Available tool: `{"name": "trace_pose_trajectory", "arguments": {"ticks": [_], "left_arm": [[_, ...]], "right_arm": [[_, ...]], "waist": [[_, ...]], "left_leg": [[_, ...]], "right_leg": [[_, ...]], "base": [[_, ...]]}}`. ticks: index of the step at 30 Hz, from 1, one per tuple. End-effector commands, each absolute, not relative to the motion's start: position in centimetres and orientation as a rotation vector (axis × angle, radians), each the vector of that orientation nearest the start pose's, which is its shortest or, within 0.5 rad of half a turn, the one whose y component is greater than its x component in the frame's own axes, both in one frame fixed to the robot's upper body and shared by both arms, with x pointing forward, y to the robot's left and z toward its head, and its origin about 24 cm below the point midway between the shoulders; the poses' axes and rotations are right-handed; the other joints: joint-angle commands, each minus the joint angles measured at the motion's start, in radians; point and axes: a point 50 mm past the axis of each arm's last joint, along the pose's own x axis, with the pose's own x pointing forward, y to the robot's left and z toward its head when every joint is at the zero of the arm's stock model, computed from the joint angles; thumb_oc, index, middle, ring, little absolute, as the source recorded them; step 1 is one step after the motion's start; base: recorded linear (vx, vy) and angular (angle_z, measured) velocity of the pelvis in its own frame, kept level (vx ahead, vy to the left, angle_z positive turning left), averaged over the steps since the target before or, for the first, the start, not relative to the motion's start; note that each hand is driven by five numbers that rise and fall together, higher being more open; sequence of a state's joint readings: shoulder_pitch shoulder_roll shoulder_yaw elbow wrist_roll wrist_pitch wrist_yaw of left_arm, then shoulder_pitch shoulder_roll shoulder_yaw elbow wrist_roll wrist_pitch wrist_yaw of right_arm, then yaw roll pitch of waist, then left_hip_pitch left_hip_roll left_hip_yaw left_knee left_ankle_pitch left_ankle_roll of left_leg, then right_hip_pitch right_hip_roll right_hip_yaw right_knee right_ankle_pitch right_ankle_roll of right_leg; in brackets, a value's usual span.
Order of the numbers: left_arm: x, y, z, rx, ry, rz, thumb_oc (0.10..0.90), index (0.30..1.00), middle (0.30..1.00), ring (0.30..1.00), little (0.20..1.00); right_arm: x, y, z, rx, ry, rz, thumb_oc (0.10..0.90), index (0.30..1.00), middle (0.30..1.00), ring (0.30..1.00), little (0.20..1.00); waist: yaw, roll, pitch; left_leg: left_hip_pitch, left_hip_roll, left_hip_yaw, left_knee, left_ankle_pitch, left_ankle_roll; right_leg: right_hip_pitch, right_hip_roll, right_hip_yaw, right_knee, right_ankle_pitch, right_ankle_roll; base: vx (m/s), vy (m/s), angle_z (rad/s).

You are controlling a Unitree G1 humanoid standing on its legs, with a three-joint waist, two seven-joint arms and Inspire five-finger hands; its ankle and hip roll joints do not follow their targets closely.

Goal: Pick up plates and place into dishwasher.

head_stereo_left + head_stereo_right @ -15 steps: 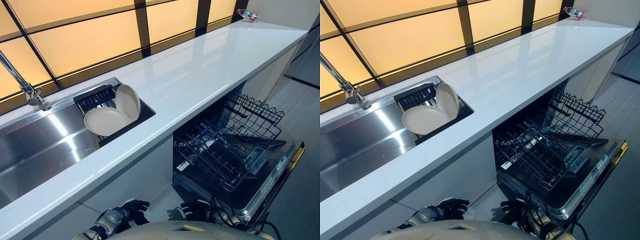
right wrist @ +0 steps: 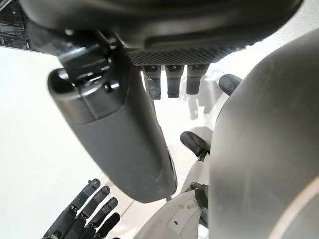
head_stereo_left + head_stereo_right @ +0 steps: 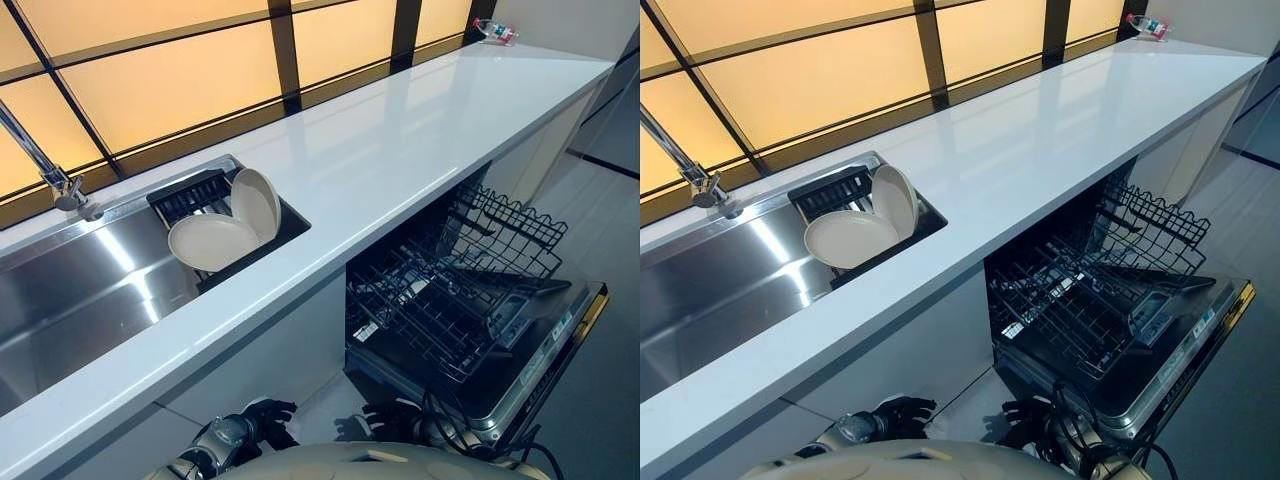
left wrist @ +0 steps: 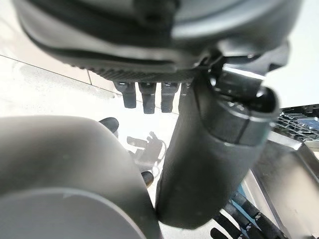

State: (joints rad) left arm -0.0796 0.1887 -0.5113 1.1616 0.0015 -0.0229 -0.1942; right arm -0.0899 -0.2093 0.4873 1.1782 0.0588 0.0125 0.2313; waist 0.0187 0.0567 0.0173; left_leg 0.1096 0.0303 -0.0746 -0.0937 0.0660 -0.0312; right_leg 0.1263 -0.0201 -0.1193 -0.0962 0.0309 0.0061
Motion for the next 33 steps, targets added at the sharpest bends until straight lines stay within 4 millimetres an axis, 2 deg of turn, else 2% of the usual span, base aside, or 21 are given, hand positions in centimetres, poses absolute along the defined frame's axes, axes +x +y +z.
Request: {"name": "trace_pose_trajectory", "arguments": {"ticks": [1,4,10,15,16,18,20,23,24,26,27,29,33], "left_arm": [[10.7,16.0,-16.7,0.410,1.206,-0.573,0.800,0.900,0.900,0.900,0.900],[10.9,15.6,-16.5,0.350,1.199,-0.644,0.800,0.900,0.900,0.900,0.900],[14.1,13.8,-14.8,0.410,0.969,-0.838,0.800,0.900,0.900,0.900,0.900],[18.0,11.2,-12.0,0.225,0.746,-0.886,0.800,0.900,0.900,0.900,0.900],[19.7,9.8,-10.1,0.170,0.673,-0.939,0.800,0.900,0.900,0.900,0.900],[20.5,9.0,-8.7,0.139,0.621,-0.986,0.800,0.900,0.900,0.900,0.900],[22.3,7.6,-4.7,0.102,0.524,-1.072,0.800,0.900,0.900,0.900,0.900],[23.1,6.7,-1.7,0.063,0.462,-1.127,0.800,0.900,0.900,0.900,0.900],[23.4,5.9,0.5,0.024,0.419,-1.178,0.800,0.900,0.900,0.900,0.900],[23.4,5.3,2.9,-0.010,0.379,-1.243,0.800,0.900,0.900,0.900,0.900],[23.4,5.2,3.2,-0.023,0.377,-1.256,0.800,0.900,0.900,0.900,0.900],[22.8,4.2,5.7,-0.106,0.369,-1.344,0.800,0.900,0.900,0.900,0.900],[22.0,3.0,8.9,-0.187,0.343,-1.458,0.800,0.900,0.900,0.900,0.900]], "right_arm": [[12.7,-15.2,-16.1,-0.259,1.162,0.529,0.800,0.900,0.900,0.900,0.900],[12.7,-15.1,-16.1,-0.263,1.165,0.531,0.800,0.900,0.900,0.900,0.900],[13.5,-15.7,-15.7,-0.280,1.172,0.554,0.800,0.900,0.900,0.900,0.900],[13.5,-15.7,-15.7,-0.283,1.172,0.562,0.800,0.900,0.900,0.900,0.900],[13.7,-15.5,-15.7,-0.282,1.175,0.551,0.800,0.900,0.900,0.900,0.900],[13.8,-15.5,-15.6,-0.282,1.176,0.541,0.800,0.900,0.900,0.900,0.900],[14.1,-15.5,-15.5,-0.282,1.172,0.520,0.800,0.900,0.900,0.900,0.900],[14.1,-15.4,-15.5,-0.275,1.174,0.503,0.800,0.900,0.900,0.900,0.900],[14.0,-15.4,-15.5,-0.269,1.178,0.489,0.800,0.900,0.900,0.900,0.900],[13.7,-15.5,-15.6,-0.260,1.184,0.480,0.800,0.900,0.900,0.900,0.900],[13.7,-15.5,-15.6,-0.259,1.185,0.479,0.800,0.900,0.900,0.900,0.900],[13.5,-15.6,-15.7,-0.254,1.195,0.472,0.800,0.900,0.900,0.900,0.900],[13.2,-15.5,-15.9,-0.251,1.211,0.475,0.800,0.900,0.900,0.900,0.900]], "waist": [[0.004,-0.042,0.015],[0.001,-0.041,0.016],[-0.005,-0.029,0.026],[-0.011,-0.030,0.026],[-0.010,-0.024,0.029],[-0.008,-0.020,0.032],[0.000,-0.011,0.040],[0.005,-0.008,0.042],[0.008,-0.007,0.041],[0.011,-0.006,0.038],[0.012,-0.006,0.037],[0.015,-0.006,0.033],[0.016,-0.008,0.024]], "left_leg": [[0.023,-0.101,0.045,0.006,-0.085,0.081],[0.018,-0.101,0.048,0.006,-0.085,0.079],[0.020,-0.096,0.059,0.006,-0.087,0.079],[0.022,-0.093,0.065,0.006,-0.090,0.080],[0.019,-0.093,0.060,0.006,-0.086,0.077],[0.018,-0.094,0.055,0.006,-0.084,0.076],[0.014,-0.096,0.039,0.006,-0.078,0.075],[0.013,-0.099,0.030,0.006,-0.077,0.079],[0.012,-0.101,0.025,0.006,-0.076,0.081],[0.012,-0.101,0.020,0.006,-0.076,0.083],[0.011,-0.102,0.019,0.006,-0.076,0.083],[0.011,-0.103,0.014,0.006,-0.077,0.084],[0.011,-0.103,0.012,0.006,-0.078,0.084]], "right_leg": [[-0.003,0.003,0.003,0.009,-0.004,0.029],[-0.007,0.003,0.009,0.009,-0.003,0.032],[-0.009,0.004,0.012,0.009,-0.001,0.035],[-0.010,0.006,0.019,0.009,0.002,0.034],[-0.012,0.006,0.019,0.009,0.005,0.034],[-0.012,0.004,0.017,0.009,0.006,0.034],[-0.012,0.002,0.012,0.009,0.009,0.036],[-0.012,0.001,0.008,0.009,0.009,0.036],[-0.012,0.001,0.008,0.009,0.008,0.037],[-0.010,0.001,0.007,0.009,0.007,0.039],[-0.010,0.001,0.007,0.009,0.007,0.039],[-0.010,0.000,0.007,0.009,0.007,0.041],[-0.008,0.000,0.007,0.009,0.008,0.042]], "base": [[0.00,0.000,0.00],[-0.01,-0.001,0.00],[-0.01,0.000,0.00],[0.00,-0.002,-0.04],[-0.01,0.008,-0.11],[-0.01,0.008,-0.03],[-0.04,0.032,0.03],[-0.02,0.006,0.07],[-0.02,-0.007,0.13],[-0.01,-0.010,0.08],[0.00,-0.012,0.06],[-0.01,-0.020,0.05],[0.00,0.000,0.00]]}}
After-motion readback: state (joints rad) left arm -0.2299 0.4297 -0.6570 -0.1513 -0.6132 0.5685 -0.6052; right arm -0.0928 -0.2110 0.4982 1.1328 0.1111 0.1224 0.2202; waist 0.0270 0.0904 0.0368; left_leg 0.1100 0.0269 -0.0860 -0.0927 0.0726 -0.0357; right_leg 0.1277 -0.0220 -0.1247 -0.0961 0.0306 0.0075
